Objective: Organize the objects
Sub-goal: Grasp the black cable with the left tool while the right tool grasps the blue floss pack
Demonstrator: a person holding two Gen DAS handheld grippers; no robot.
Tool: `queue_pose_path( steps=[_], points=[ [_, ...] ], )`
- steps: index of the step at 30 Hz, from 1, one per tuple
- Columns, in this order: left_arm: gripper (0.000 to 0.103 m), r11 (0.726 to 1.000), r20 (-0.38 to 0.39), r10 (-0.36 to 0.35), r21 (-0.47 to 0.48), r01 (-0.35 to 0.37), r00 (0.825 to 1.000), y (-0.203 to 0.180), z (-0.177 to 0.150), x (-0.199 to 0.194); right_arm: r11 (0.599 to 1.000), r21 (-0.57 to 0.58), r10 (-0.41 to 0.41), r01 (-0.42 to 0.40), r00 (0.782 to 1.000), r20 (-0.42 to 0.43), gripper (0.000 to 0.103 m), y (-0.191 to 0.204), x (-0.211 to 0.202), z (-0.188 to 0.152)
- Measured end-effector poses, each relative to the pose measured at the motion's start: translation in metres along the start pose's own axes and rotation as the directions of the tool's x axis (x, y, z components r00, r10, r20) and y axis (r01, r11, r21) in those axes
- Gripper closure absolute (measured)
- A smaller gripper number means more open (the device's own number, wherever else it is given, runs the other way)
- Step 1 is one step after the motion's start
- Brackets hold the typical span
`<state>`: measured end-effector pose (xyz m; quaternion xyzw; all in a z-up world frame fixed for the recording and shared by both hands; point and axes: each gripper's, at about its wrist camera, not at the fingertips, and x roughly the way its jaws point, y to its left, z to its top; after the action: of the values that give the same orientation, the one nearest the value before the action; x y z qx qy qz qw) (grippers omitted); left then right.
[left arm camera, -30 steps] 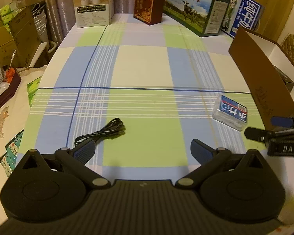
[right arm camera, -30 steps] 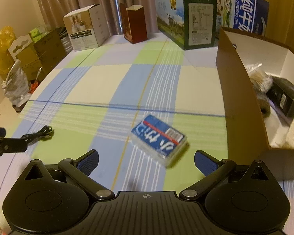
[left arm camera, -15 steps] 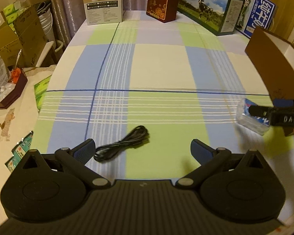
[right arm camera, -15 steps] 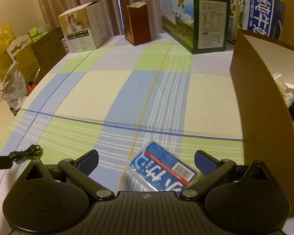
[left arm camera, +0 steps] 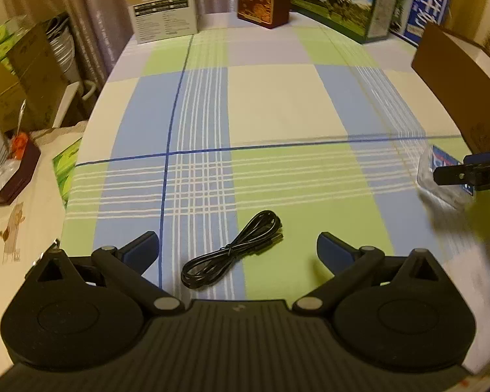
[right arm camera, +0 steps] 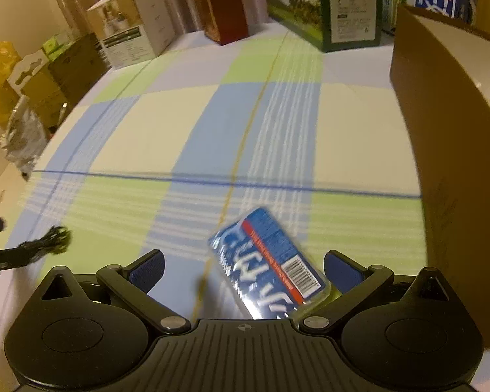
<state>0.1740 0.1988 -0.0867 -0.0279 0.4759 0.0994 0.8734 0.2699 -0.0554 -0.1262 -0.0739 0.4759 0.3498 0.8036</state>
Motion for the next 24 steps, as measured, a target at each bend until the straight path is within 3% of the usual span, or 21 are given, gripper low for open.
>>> queue_pose_path(
  steps=[8, 14, 15, 16, 19, 24],
  points=[
    [0.013, 0.996, -0.029, -0.033, 0.078, 0.035, 0.999, 0.008, -0.005, 0.022, 0.998, 0.047, 0.034, -0.033, 0.999, -0.028, 0.002, 0.018, -0.008, -0.021],
    [0.045, 0.993, -0.082, -0.067, 0.087, 0.074, 0.994, 0.012, -0.009, 0.038, 0.997, 0.076, -0.005, 0.006, 1.000, -0.009, 0.002, 0.013, -0.013, -0.021],
    [0.050, 0.994, -0.080, -0.071, 0.078, 0.077, 0.994, 0.012, -0.010, 0.038, 0.997, 0.077, -0.011, 0.011, 1.000, -0.004, 0.002, 0.013, -0.014, -0.020],
    [0.061, 0.995, -0.075, -0.079, 0.059, 0.084, 0.994, 0.012, -0.011, 0.037, 0.997, 0.076, -0.014, 0.014, 1.000, 0.000, 0.002, 0.013, -0.014, -0.019],
    [0.075, 0.996, -0.073, -0.088, 0.007, 0.088, 0.993, 0.009, -0.010, 0.035, 0.998, 0.053, -0.027, 0.027, 1.000, 0.007, 0.002, 0.018, -0.011, -0.018],
    [0.087, 0.991, -0.087, -0.104, -0.096, 0.096, 0.991, -0.001, -0.009, 0.033, 0.995, -0.028, -0.092, 0.093, 0.996, 0.015, 0.002, 0.029, 0.002, -0.017]
  ],
)
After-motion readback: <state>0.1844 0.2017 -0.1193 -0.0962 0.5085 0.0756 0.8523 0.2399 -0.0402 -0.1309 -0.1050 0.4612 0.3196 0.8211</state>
